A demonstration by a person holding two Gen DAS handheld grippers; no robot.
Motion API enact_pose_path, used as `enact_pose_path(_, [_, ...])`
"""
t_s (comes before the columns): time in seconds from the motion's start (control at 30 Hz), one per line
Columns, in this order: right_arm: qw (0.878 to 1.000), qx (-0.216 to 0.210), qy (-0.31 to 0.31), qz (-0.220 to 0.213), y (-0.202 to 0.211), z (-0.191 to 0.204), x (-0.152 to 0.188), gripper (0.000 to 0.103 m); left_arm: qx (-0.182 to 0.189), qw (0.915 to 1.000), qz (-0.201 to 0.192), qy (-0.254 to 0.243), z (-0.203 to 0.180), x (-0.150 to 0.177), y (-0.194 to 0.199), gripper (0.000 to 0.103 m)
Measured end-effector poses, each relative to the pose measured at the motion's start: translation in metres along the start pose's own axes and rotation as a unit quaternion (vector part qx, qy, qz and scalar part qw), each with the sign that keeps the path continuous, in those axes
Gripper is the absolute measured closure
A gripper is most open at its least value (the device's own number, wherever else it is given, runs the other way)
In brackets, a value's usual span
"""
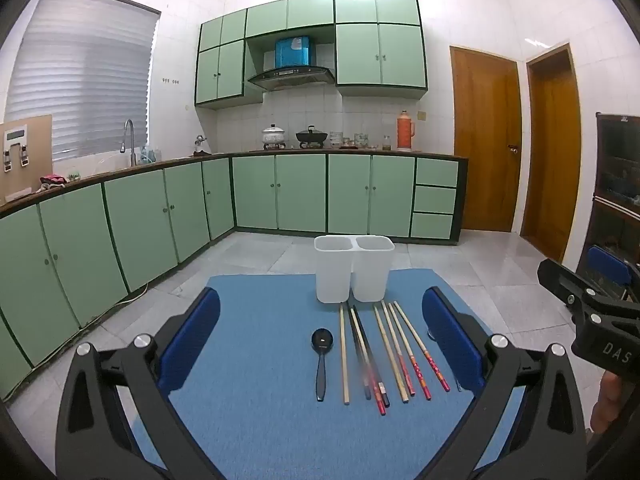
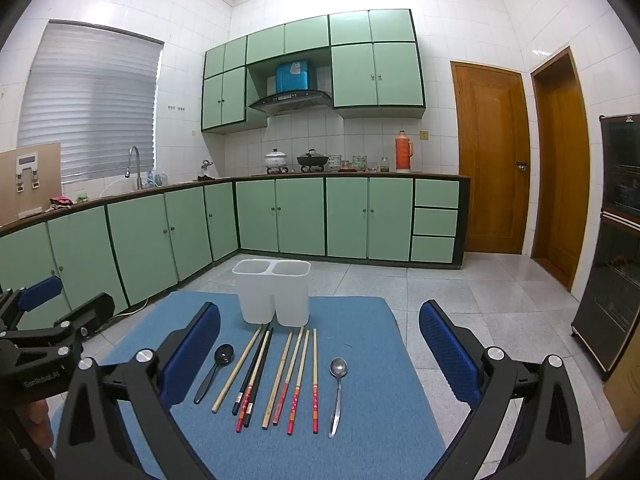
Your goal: Organize utensils
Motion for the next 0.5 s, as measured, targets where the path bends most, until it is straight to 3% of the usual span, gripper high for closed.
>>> enact_pose_path(0.5, [1.000, -0.001, -0.002, -0.001, 0.0003, -0.0005, -0.0002, 0.006, -0.002, 1.0000, -0.002, 0.003, 0.0021, -0.0047, -0.0011, 0.005])
Point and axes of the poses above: each gripper's, at about its wrist camera, not at the fingertips, and y roughly against the way its jaws point, z to its left, x to its underside, the point moved 3 cm from there along -y, roughly the way its jaws point, and after that the axes turned 6 degrees about -x, right-handed, at the moved point
